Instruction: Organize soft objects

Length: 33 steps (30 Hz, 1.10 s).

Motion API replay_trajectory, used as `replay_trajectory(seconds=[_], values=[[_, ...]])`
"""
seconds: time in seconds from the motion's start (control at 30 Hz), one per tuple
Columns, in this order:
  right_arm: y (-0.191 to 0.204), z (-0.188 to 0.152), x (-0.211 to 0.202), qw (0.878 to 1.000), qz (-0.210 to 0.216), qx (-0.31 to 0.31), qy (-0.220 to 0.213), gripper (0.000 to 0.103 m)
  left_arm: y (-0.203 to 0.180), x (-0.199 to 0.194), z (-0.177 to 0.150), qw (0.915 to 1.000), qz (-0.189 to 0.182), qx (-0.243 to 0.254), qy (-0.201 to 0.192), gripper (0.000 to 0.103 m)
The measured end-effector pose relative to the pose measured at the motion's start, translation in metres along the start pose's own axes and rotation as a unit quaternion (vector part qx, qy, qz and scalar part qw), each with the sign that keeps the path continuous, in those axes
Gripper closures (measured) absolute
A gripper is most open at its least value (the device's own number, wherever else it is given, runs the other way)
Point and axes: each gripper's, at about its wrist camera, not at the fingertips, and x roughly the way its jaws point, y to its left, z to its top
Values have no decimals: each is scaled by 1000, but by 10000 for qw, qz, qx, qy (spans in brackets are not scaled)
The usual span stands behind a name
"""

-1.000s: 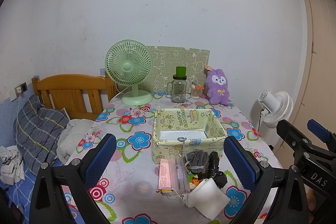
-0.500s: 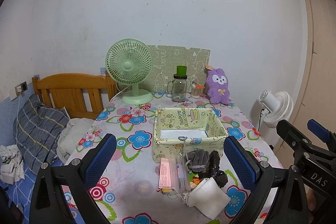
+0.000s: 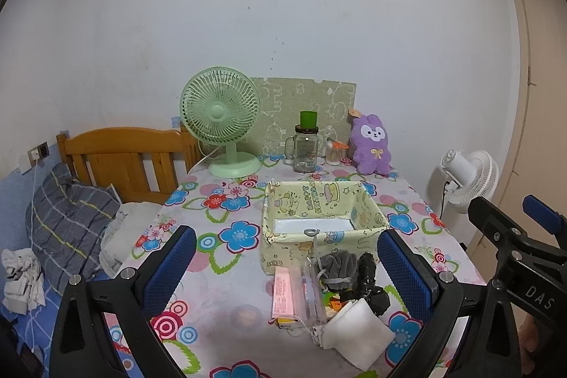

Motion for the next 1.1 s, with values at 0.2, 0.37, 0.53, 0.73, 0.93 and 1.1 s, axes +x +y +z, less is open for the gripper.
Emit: replay_trajectory(seconds=[0.2,0.37,0.53,0.73,0.93,1.1], values=[[1,-5,6,10000,0,8,75,0,2,7,-7,9999,-49,-50,106,0],[2,-13,14,9999,-2,-15,165,0,5,16,-17,9996,-51,-64,264,0],[5,-23,25,9997,54,-33,251,0,8,26,-27,9993,-44,-43,369,1],[9,-39,42,9990,131,-57,417,0,14,43,-42,9980,-78,-112,611,4],[16,-58,57,9974,368,-152,605,1,16,60,-64,9956,-49,-33,931,5],[26,-72,63,9967,448,-262,628,1,15,70,-79,9946,-205,-23,1015,6]])
